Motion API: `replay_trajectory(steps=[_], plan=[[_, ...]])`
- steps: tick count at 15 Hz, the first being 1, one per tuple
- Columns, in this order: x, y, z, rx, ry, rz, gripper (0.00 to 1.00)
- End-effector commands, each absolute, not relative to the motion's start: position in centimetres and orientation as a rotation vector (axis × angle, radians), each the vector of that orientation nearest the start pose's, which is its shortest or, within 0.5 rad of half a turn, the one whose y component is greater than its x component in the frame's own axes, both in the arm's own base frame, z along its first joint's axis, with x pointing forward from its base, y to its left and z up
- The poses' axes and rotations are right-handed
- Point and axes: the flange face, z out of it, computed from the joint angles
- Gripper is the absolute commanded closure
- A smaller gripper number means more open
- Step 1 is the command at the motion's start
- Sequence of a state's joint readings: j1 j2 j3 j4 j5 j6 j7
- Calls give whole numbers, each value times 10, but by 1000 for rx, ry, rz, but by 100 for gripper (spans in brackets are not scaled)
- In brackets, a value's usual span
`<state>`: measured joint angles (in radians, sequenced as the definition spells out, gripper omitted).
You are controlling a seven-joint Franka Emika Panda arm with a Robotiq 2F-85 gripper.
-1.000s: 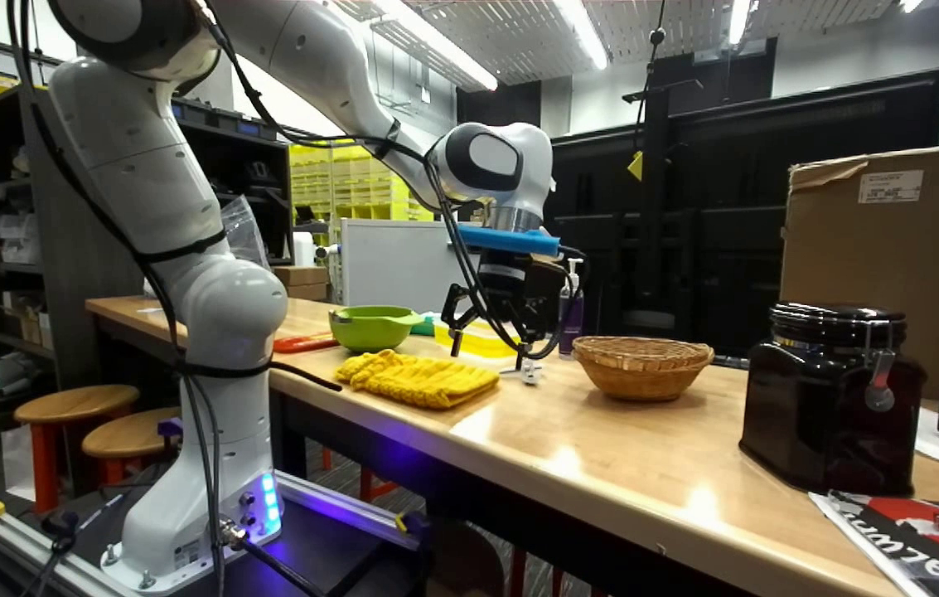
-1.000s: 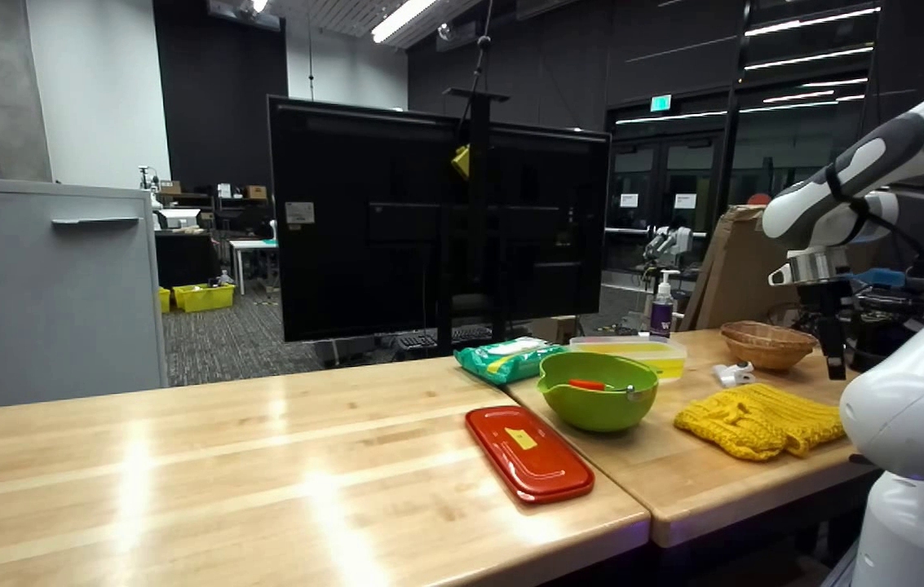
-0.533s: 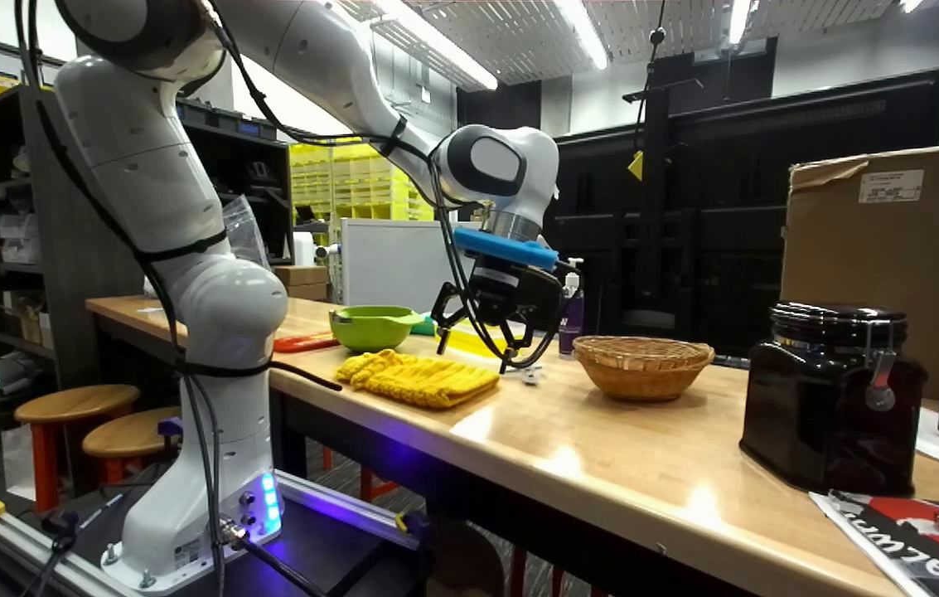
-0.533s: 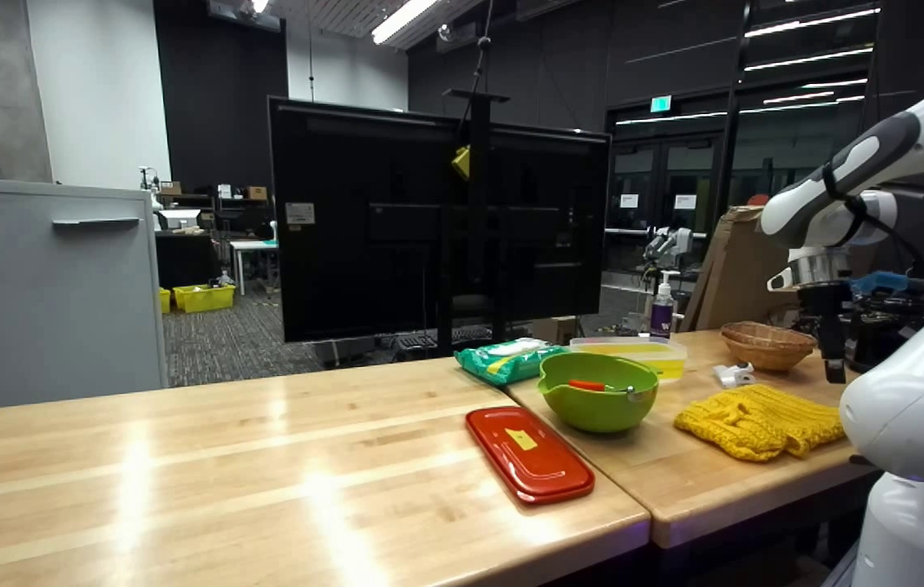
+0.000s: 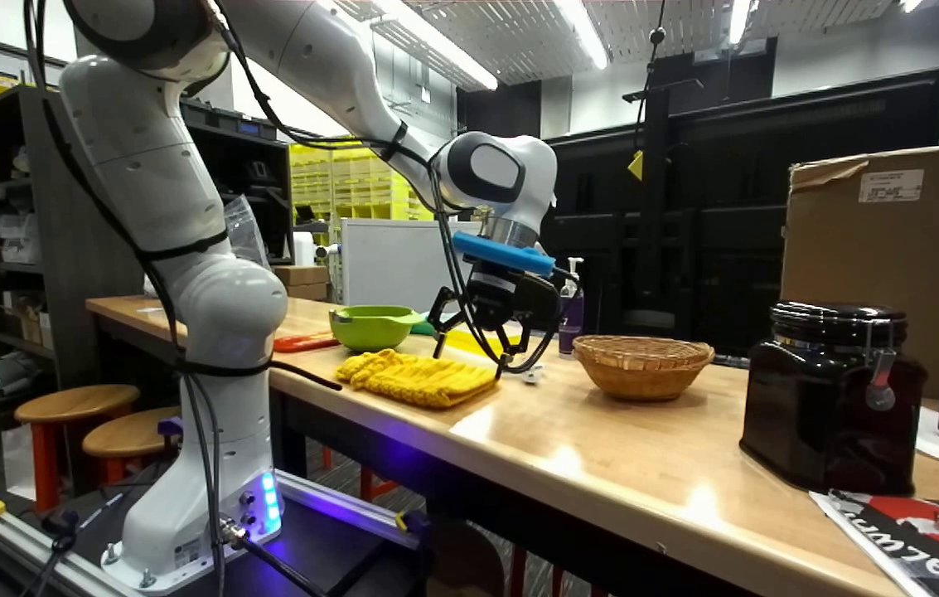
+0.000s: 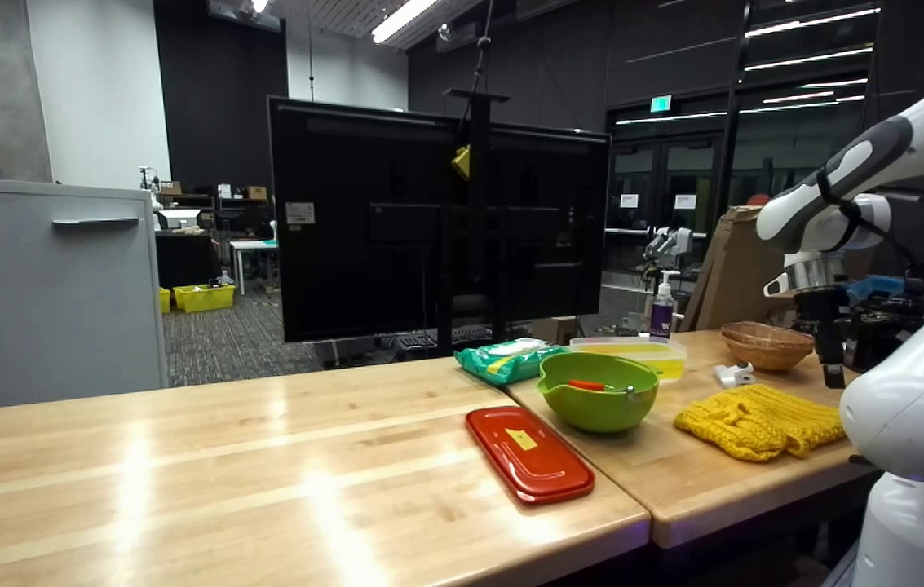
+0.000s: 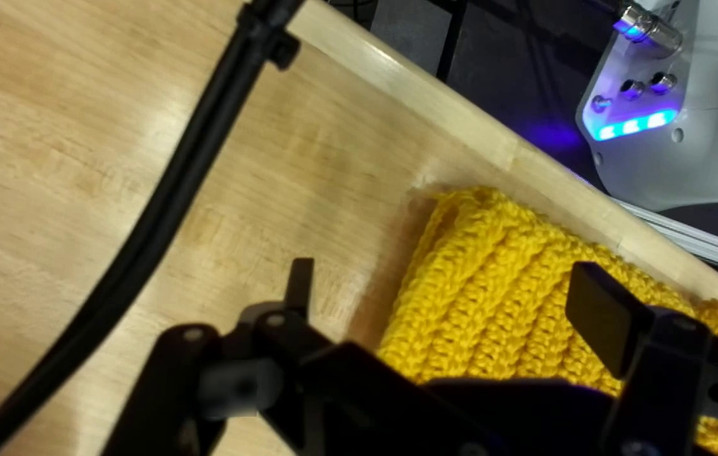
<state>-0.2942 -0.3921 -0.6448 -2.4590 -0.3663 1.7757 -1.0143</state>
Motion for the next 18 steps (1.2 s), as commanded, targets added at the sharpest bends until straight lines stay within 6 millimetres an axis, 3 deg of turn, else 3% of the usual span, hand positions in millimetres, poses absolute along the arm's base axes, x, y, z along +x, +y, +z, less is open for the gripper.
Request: replay_trajectory(steps=[1, 11, 12, 15, 18], plan=[[216, -335, 375, -2842, -436, 449, 0], [234, -327, 349, -2785, -445, 546, 0], [236, -327, 347, -2779, -447, 553, 25], [239, -324, 341, -2762, -452, 566, 39], [240, -324, 338, -2754, -457, 582, 65]])
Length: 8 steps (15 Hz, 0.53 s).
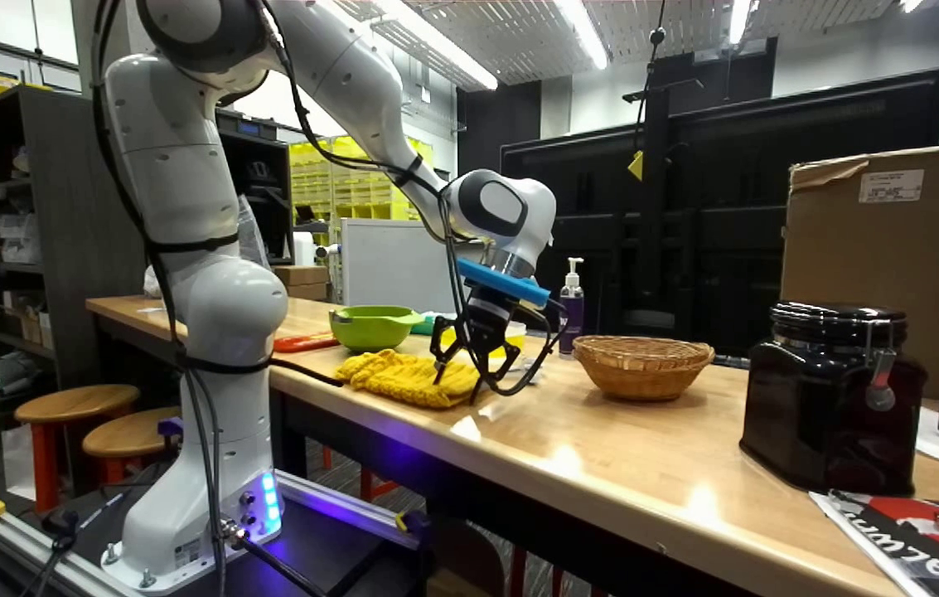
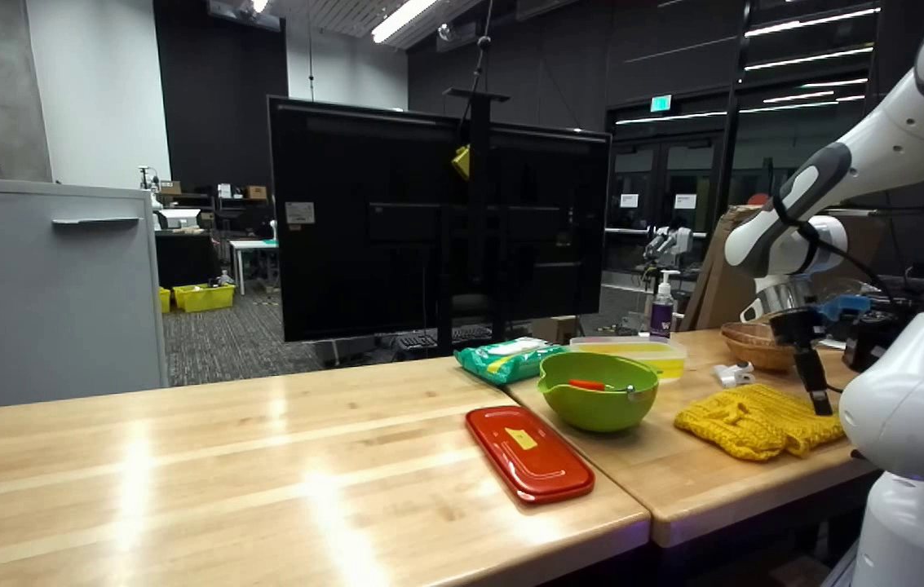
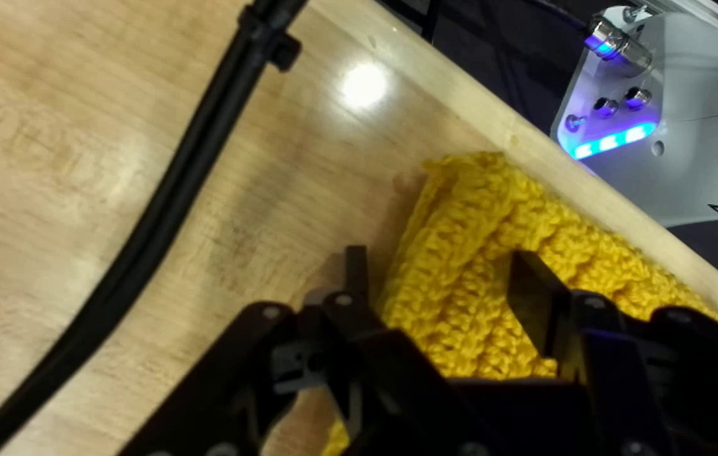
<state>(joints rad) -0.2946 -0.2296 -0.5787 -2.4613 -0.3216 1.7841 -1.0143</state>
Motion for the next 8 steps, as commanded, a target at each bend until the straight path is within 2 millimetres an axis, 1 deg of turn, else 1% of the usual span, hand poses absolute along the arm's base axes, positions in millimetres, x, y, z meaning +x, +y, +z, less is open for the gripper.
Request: replay_trajectory(steps=[1, 2, 3, 5, 8], plan=[[241, -325, 338, -2759, -459, 585, 72], [242, -325, 339, -2758, -461, 589, 78], [243, -324, 338, -2760, -462, 590, 87], [243, -325, 341, -2772, -459, 591, 100], [245, -326, 353, -2826, -450, 599, 100]])
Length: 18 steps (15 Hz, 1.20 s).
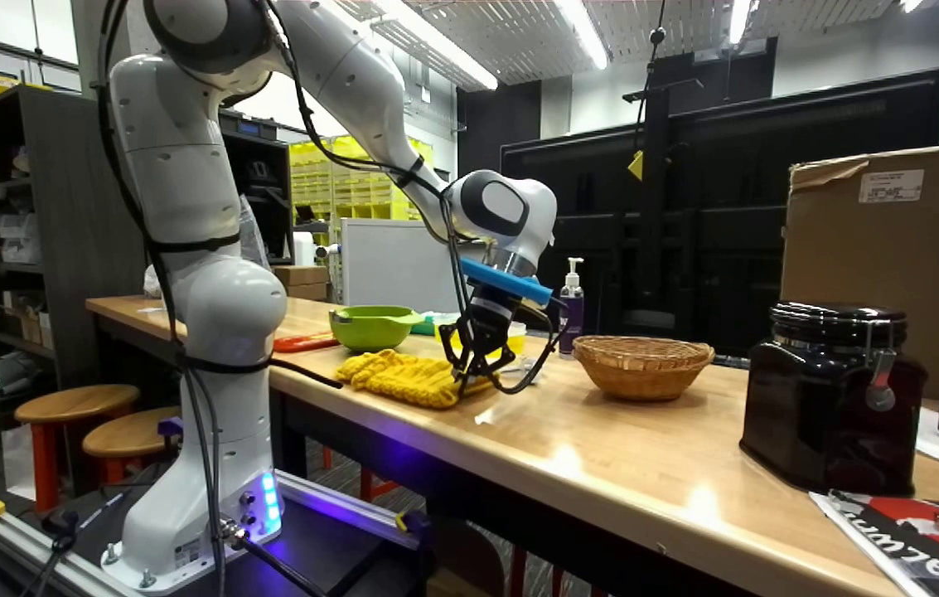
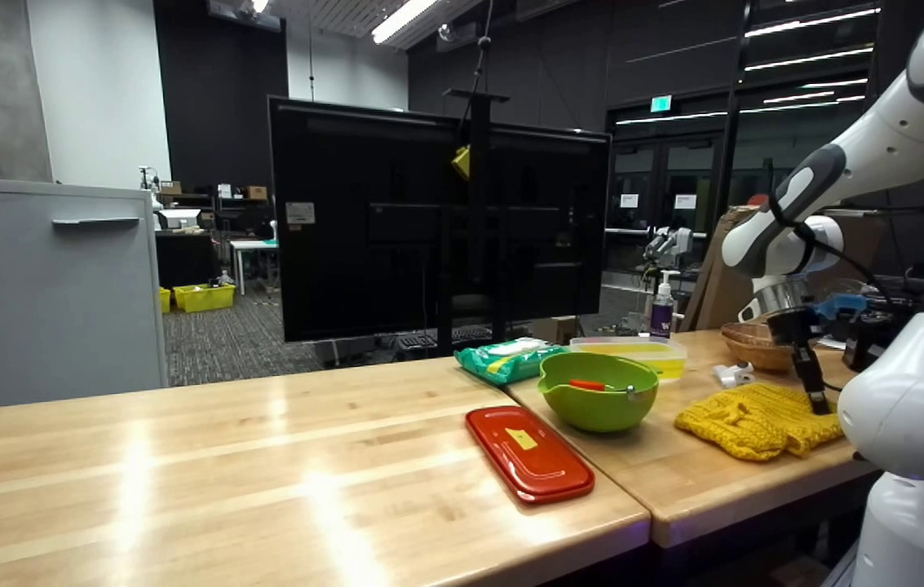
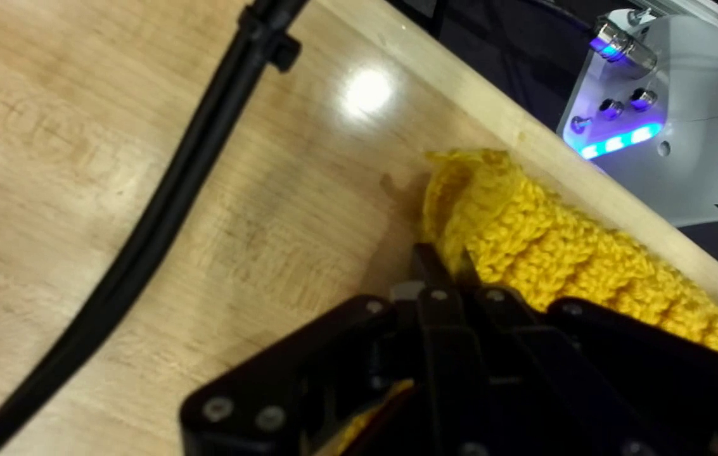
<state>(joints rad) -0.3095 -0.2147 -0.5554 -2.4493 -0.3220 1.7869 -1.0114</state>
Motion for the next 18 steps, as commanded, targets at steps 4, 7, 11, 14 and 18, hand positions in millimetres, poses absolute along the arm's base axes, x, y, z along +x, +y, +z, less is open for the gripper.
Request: replay_trajectory(steps=[4, 7, 11, 14, 18], plan=[[252, -324, 372, -2919, -438, 624, 99], [256, -317, 387, -3010, -416, 677, 99], [260, -307, 407, -3149, -346, 761, 99], [261, -296, 418, -3248, -287, 826, 99], [261, -276, 424, -3375, -217, 951, 99]])
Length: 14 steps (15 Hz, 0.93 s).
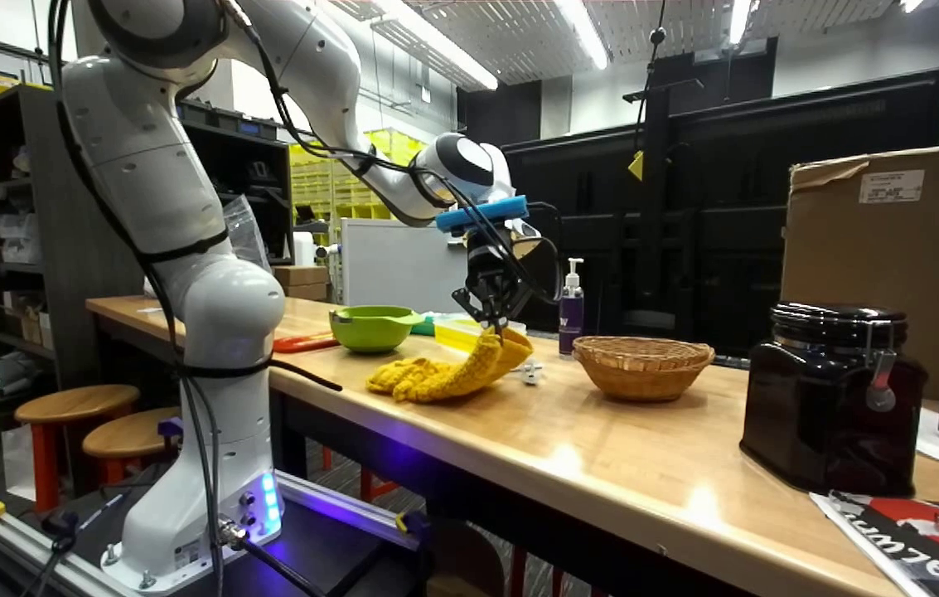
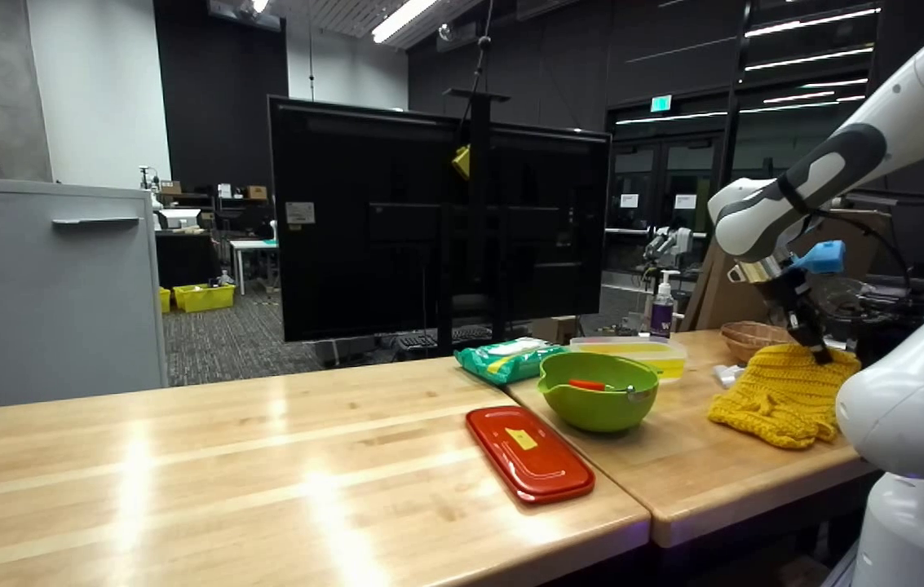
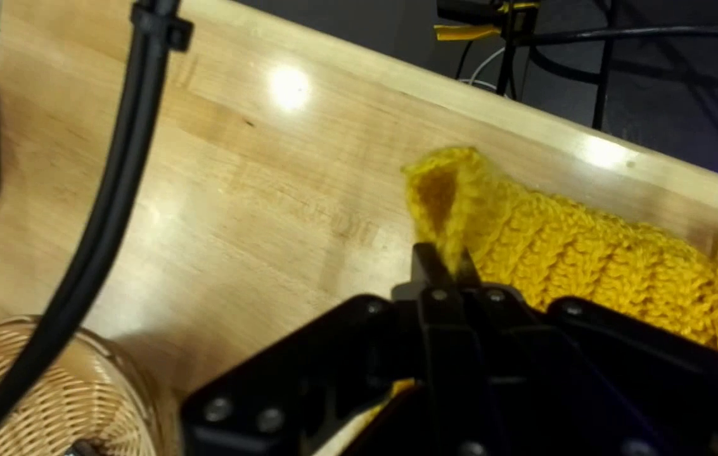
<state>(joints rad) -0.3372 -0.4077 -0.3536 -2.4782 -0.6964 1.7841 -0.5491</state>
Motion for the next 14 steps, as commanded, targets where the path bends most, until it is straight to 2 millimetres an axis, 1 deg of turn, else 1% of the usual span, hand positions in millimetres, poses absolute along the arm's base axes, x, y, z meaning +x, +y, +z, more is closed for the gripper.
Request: replay_trajectory(steps=[1, 5, 14], plan=[[262, -269, 424, -3412, -199, 998, 99], [262, -240, 421, -3501, -173, 1128, 99], [258, -167, 414, -3562, -230, 1294, 99]])
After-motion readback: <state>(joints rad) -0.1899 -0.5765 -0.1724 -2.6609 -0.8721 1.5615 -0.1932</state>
